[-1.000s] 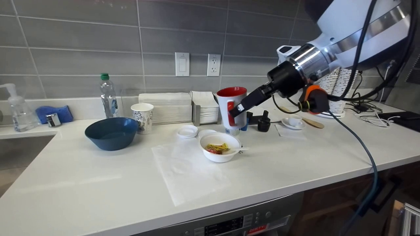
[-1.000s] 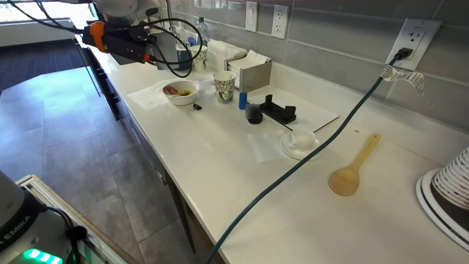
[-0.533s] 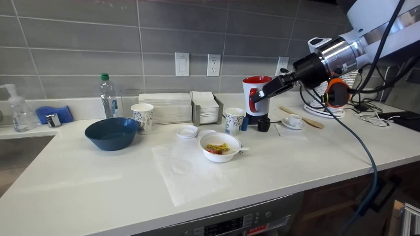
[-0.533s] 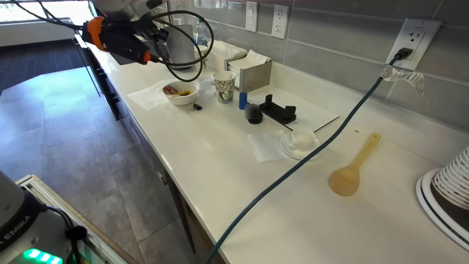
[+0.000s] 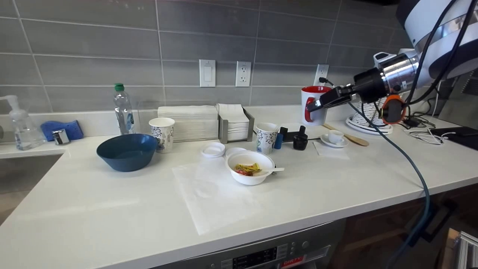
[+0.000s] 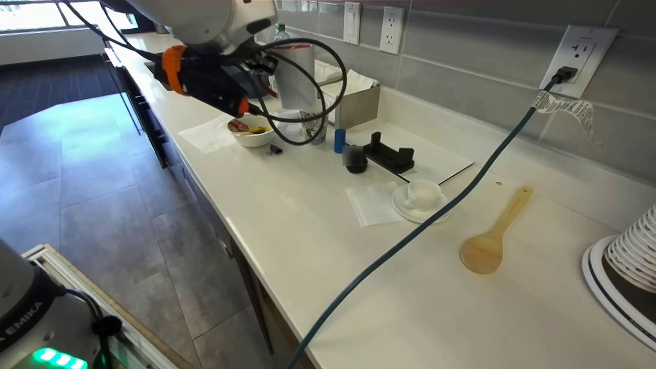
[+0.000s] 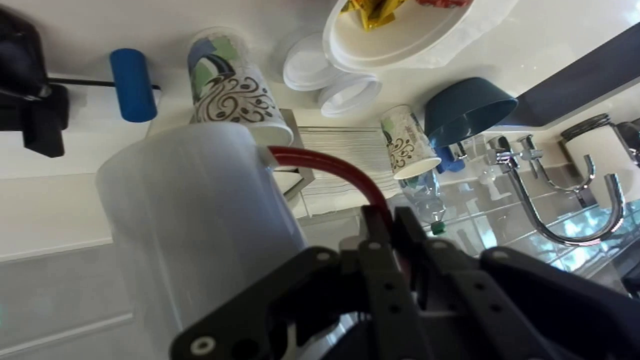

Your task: Lift the mug and move it to the right

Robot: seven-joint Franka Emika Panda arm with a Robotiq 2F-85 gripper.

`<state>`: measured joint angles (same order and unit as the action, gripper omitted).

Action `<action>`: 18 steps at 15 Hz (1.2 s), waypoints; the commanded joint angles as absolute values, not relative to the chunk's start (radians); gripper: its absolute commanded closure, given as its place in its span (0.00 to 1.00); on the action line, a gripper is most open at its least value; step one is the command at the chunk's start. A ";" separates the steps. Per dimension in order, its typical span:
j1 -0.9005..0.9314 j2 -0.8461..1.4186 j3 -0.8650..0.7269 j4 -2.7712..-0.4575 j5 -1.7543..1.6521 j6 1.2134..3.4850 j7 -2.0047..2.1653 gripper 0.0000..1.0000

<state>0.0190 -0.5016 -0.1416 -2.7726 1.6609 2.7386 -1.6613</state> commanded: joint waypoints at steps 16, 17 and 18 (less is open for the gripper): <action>-0.113 -0.271 -0.350 -2.772 1.791 2.444 -2.002 0.89; 0.003 -0.287 -0.463 -2.772 1.785 2.477 -2.012 0.89; 0.003 -0.287 -0.463 -2.772 1.785 2.477 -2.012 0.97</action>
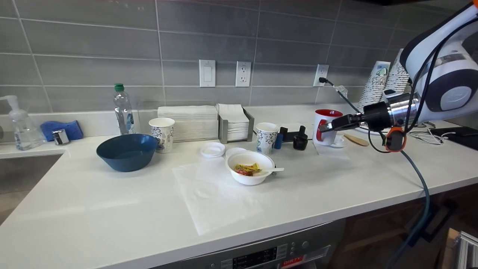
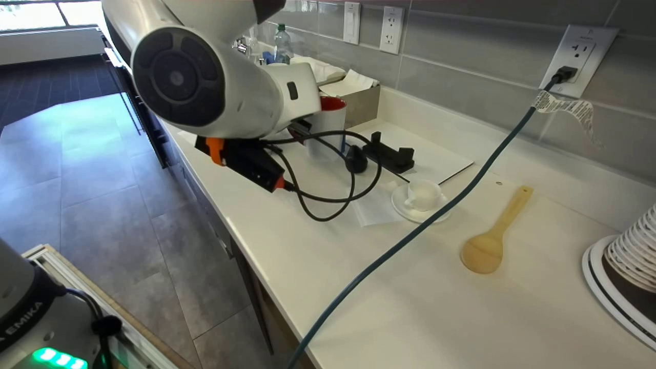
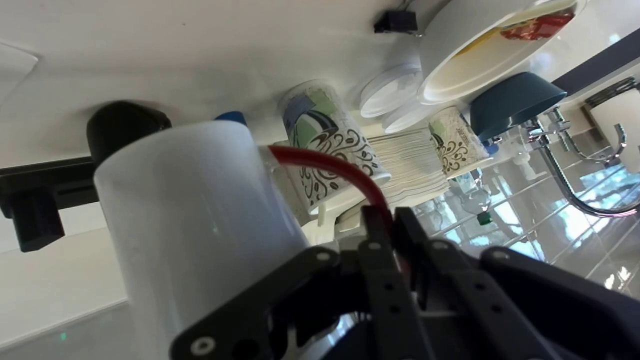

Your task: Lift the mug and move it to the right

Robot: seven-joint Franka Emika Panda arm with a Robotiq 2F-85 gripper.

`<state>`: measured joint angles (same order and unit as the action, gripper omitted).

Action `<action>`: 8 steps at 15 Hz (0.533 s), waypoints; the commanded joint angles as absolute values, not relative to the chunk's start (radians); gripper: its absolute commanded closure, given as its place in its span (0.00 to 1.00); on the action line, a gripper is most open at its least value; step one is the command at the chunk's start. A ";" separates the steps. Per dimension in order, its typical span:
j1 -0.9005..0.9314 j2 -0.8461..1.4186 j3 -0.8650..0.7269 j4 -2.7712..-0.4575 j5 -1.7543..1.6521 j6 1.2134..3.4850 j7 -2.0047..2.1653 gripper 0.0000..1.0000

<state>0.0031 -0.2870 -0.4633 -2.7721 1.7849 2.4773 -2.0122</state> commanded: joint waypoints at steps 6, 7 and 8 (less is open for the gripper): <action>-0.246 -0.197 -0.325 -2.723 1.834 2.418 -2.063 0.97; -0.264 -0.188 -0.324 -2.718 1.832 2.409 -2.064 0.97; -0.279 -0.175 -0.327 -2.713 1.829 2.387 -2.065 0.97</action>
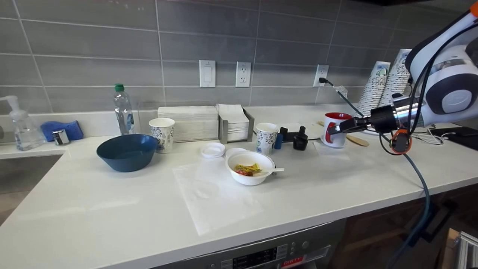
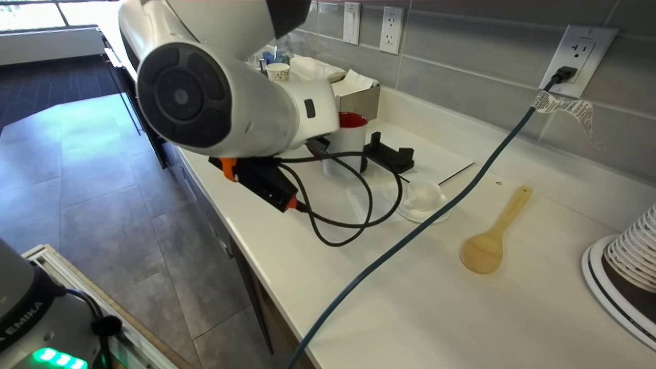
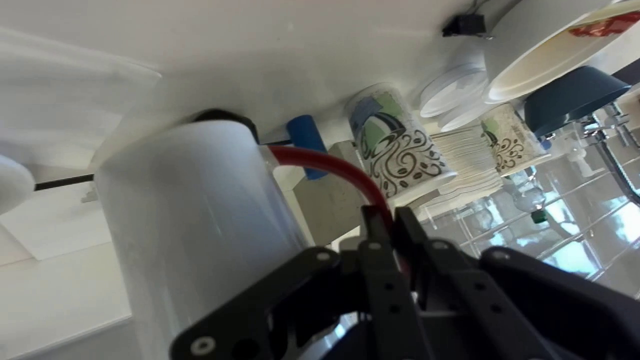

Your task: Lift the mug and move it to the right

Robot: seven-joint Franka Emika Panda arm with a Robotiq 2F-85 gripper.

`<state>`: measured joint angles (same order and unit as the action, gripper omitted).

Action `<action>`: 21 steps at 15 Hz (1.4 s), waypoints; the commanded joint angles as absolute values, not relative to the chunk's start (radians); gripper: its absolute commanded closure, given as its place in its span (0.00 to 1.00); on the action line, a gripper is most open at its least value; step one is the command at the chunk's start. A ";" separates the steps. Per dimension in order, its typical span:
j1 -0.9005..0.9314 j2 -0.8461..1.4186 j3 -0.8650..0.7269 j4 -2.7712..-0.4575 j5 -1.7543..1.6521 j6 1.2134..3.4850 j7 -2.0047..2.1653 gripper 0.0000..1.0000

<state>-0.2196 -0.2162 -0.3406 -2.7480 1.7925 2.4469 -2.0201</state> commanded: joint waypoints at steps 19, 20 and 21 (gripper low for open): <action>-0.311 0.172 -0.345 -2.540 1.970 2.210 -2.214 0.97; -0.310 0.179 -0.346 -2.535 1.971 2.206 -2.216 0.97; -0.309 0.185 -0.346 -2.530 1.972 2.198 -2.214 0.97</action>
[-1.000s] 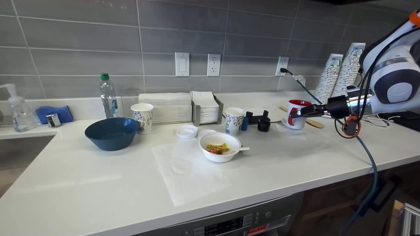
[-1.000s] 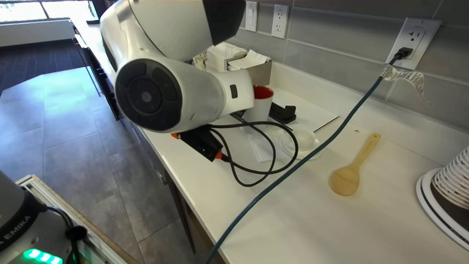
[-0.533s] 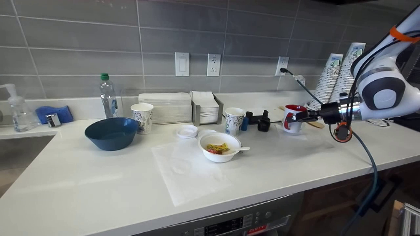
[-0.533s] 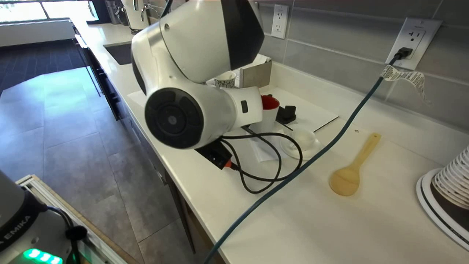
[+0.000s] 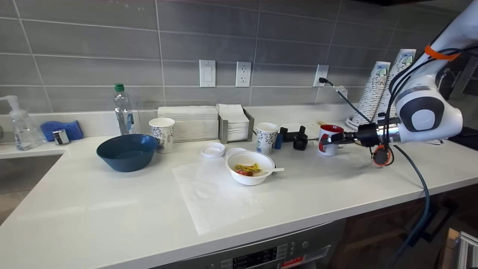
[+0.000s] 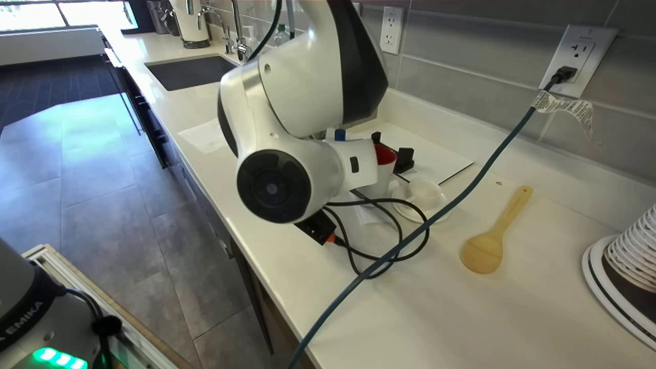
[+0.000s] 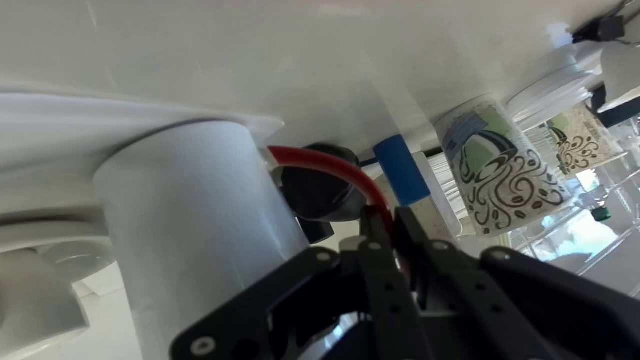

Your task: Lift the mug and move it to the right

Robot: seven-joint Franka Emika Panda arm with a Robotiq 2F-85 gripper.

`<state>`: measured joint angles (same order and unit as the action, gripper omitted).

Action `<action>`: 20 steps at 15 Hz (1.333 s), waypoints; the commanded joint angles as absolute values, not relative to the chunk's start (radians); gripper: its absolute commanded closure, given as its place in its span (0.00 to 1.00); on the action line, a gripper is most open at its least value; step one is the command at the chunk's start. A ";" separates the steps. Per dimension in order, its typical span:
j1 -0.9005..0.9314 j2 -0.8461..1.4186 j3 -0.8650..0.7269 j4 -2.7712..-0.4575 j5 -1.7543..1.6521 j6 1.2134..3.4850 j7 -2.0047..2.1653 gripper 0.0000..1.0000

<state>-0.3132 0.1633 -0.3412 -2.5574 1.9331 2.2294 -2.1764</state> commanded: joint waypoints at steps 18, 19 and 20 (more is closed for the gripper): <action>-0.239 0.016 -0.305 -2.588 1.896 2.493 -2.010 0.00; -0.236 0.000 -0.296 -2.596 1.887 2.517 -1.992 0.00; -0.232 -0.018 -0.288 -2.604 1.873 2.542 -1.967 0.00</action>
